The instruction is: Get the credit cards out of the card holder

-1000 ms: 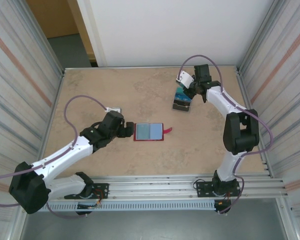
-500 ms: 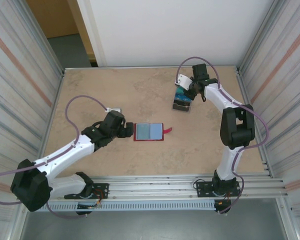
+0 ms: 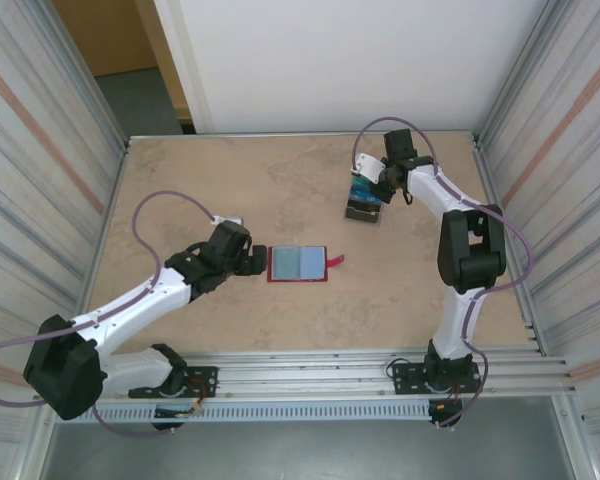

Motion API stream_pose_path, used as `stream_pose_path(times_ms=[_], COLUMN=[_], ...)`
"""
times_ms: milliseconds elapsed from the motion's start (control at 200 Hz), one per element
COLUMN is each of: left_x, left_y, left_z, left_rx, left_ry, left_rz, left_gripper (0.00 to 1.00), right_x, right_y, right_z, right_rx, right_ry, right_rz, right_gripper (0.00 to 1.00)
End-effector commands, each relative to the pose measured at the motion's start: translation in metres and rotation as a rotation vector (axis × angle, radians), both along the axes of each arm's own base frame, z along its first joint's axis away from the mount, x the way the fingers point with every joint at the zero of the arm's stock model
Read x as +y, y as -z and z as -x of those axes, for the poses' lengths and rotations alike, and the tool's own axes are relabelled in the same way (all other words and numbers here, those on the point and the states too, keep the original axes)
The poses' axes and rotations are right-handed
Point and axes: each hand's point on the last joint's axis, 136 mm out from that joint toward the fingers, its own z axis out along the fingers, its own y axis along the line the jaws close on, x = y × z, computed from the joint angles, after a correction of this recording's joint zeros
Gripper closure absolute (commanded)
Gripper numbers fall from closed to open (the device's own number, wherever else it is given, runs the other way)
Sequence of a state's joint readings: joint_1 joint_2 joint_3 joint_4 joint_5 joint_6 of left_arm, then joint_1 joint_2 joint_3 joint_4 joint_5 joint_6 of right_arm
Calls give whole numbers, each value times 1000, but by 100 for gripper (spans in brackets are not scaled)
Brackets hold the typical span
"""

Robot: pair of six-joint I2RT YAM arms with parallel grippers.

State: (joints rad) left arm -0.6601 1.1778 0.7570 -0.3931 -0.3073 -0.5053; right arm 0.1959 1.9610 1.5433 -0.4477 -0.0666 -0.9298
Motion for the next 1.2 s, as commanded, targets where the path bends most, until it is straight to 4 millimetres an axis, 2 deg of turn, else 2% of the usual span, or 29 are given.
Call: stream_pose_path(times_ms=[0, 306, 561, 641, 747, 987, 1198], left_x=[1, 1, -3, -3, -4, -2, -3], left_y=[-3, -6, -6, -6, -5, -7, -7], left_z=[-2, -5, -7, -8, -8, -8, -8], left_rx=[4, -3, -1, -2, -1, -3, -5], left_ry=[-23, -16, -6, -6, -6, -9, -7], left_rz=[11, 6, 9, 10, 12, 10, 14], left_gripper=[1, 1, 1, 1, 1, 1, 1], right_x=[-6, -7, -10, -12, -13, -10, -8], right_y=[2, 9, 6, 6, 9, 16, 8], right_z=[-3, -3, -9, -14, -20, -26, -32], right_rx=[11, 47, 24, 3, -11, -26, -63], right_ry=[-8, -10, 11, 30, 46, 56, 70], right_rz=[38, 55, 65, 83, 102, 121, 120], right_gripper=[100, 100, 100, 98, 90, 86, 79])
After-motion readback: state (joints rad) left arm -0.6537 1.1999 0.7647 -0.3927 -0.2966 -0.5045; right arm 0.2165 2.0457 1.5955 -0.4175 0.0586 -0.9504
